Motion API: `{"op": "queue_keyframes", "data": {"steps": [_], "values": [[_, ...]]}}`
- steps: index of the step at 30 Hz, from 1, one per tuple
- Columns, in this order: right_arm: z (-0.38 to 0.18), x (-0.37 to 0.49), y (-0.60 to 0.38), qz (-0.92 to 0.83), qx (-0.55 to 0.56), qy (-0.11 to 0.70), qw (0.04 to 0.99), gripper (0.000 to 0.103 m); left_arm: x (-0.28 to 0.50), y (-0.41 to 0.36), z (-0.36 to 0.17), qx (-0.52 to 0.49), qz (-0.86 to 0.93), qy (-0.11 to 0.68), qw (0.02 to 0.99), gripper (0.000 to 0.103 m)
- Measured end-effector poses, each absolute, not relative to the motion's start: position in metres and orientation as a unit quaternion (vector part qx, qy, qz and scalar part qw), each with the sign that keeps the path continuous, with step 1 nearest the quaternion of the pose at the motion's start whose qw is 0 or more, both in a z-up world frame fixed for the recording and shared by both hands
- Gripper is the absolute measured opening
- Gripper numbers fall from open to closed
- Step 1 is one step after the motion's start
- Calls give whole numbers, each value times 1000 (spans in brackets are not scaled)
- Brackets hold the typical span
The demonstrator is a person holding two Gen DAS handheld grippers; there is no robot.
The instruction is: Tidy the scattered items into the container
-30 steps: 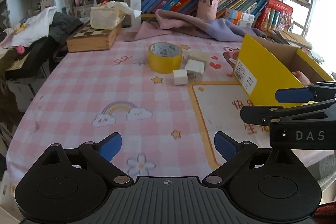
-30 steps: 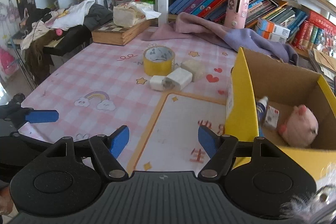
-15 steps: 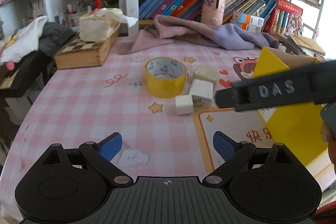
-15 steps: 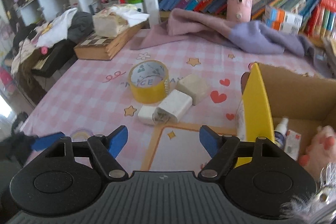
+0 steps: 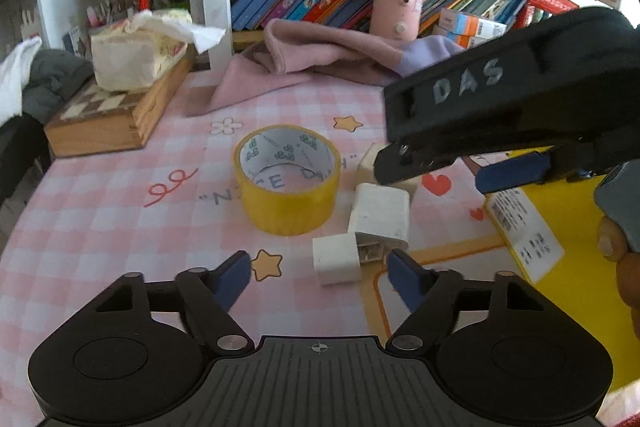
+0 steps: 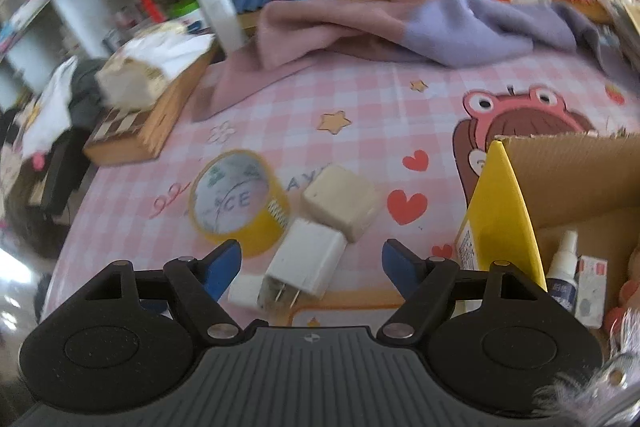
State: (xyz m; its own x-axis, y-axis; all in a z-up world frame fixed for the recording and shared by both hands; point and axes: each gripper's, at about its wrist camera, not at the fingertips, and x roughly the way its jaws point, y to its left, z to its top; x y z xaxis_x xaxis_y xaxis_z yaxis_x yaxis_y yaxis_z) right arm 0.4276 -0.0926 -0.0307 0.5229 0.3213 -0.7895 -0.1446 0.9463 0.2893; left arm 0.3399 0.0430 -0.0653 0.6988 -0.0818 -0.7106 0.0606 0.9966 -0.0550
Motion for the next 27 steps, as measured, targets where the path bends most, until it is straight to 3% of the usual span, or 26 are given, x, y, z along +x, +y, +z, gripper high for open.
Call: {"op": "queue_keyframes", "data": {"steps": [4,8,12,16,27], "values": [[-39,439,-94,120,110,491,856,76,351,48,-73,-40,-39,397,916,67],[-46,445,-89,121,106,504,849,75,360,49,-80,-56,-46,406,911,54],[-53,451,-84,121,105,515,842,75,364,52,-83,-77,-48,406,909,48],[-64,459,-78,113,103,531,833,72,359,56,-86,-102,-61,413,903,30],[-78,463,-54,129,52,531,836,59,332,80,-76,-92,-29,414,905,28]]}}
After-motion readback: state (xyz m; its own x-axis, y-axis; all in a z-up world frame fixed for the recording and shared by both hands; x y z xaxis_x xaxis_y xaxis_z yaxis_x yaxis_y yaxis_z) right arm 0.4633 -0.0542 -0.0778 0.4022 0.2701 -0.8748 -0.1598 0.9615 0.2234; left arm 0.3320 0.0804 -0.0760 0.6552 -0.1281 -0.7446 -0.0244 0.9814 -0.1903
